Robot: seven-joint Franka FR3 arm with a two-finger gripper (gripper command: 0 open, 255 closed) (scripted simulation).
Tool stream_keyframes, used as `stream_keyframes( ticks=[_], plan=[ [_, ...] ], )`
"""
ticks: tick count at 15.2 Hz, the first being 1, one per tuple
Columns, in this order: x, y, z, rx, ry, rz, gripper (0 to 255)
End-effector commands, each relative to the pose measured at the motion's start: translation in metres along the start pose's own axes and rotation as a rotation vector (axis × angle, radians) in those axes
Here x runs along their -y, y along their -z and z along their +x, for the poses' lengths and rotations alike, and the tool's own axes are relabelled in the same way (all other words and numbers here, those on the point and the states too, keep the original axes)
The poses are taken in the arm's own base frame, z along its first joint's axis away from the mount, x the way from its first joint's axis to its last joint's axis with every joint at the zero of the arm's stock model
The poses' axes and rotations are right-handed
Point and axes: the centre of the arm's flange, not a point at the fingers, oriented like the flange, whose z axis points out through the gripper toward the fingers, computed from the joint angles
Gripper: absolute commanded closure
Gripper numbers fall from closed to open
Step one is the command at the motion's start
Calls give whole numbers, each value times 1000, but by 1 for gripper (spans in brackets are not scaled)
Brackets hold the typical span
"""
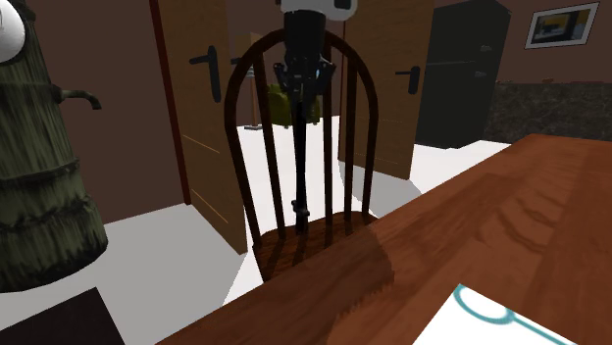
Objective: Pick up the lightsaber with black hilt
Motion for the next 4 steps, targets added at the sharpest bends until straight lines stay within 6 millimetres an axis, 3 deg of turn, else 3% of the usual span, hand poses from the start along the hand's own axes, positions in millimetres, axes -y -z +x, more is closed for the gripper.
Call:
stream_keyframes(
  ticks=[1, 4],
  plan=[
    [1, 11, 0, 1, 0, 0, 255],
    [2, 17, 0, 1, 0, 0, 255]
  ],
)
